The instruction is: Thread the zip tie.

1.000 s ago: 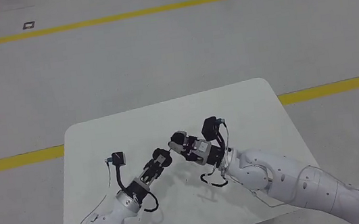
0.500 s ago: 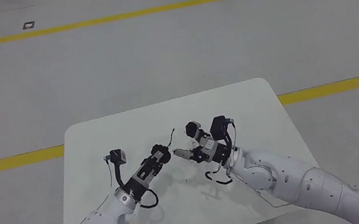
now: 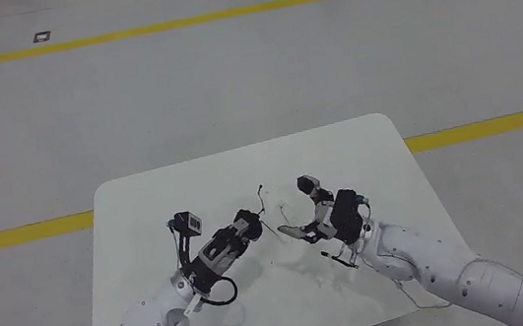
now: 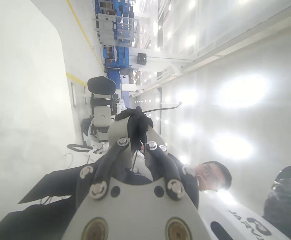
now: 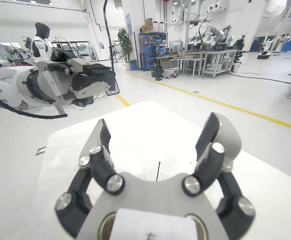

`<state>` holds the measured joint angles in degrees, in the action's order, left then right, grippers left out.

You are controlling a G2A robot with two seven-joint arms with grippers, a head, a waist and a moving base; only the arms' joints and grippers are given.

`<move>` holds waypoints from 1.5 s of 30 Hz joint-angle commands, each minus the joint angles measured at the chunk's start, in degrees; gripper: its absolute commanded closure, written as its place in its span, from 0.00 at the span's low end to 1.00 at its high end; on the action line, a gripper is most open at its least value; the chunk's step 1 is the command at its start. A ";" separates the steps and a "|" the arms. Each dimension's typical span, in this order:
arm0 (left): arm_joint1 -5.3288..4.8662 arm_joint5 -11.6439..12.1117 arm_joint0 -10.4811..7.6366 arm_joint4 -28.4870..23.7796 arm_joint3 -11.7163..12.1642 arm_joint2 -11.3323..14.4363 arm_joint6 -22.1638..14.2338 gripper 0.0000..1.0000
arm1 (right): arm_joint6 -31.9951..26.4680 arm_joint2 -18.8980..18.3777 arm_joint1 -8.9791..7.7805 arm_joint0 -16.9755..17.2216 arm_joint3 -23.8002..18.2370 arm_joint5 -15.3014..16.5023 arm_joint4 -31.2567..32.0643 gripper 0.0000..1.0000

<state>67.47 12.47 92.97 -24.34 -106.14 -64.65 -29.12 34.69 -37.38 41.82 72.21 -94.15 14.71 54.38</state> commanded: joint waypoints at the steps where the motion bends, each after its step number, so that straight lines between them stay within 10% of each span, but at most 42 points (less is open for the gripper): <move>1: 0.01 -0.02 0.03 -0.09 0.00 -0.01 0.04 1.00 | -0.02 0.02 0.01 -0.03 0.03 0.07 -0.09 0.00; 17: 1.19 -1.65 -0.39 -22.15 1.19 3.33 0.11 1.00 | 14.23 0.15 3.11 0.32 4.20 -7.38 15.27 0.00; 45: 1.85 0.34 -0.48 -28.02 2.32 5.20 1.42 1.00 | 19.45 -2.25 8.02 -2.90 5.45 -10.81 23.12 0.00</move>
<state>69.29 12.67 92.50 -52.28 -103.84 -59.52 -27.71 53.72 -39.60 49.58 69.65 -88.93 3.80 77.45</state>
